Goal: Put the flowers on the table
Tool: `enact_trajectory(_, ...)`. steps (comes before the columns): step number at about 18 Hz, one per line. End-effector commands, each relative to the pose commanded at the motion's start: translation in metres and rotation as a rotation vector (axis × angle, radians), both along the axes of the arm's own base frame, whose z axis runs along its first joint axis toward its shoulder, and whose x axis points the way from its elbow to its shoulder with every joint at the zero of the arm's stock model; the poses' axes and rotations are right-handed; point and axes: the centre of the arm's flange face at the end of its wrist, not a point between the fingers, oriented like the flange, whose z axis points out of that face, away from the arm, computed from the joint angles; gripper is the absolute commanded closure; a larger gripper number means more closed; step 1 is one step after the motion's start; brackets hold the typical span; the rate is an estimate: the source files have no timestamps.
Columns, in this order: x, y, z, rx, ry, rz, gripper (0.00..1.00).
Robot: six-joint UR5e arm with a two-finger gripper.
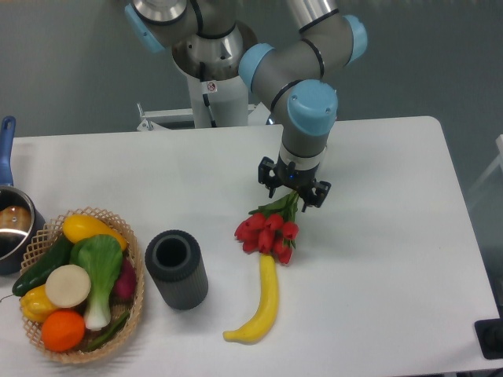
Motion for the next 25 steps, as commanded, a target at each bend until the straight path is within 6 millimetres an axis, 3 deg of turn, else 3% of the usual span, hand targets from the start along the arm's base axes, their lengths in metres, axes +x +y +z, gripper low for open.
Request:
enact_trajectory(3,-0.025,0.017,0.069,0.099,0.121,0.012,0.0)
enact_trajectory(6,-0.027,0.029,0.123,0.199,0.199,0.002,0.0)
enact_trajectory(11,-0.03,0.041,0.182,0.317,0.285,-0.029,0.0)
enact_trajectory(17,-0.018,0.055,0.194,0.46,0.213,-0.077,0.0)
enact_trajectory(25,-0.02,0.042,0.207,0.509,0.197,-0.03,0.0)
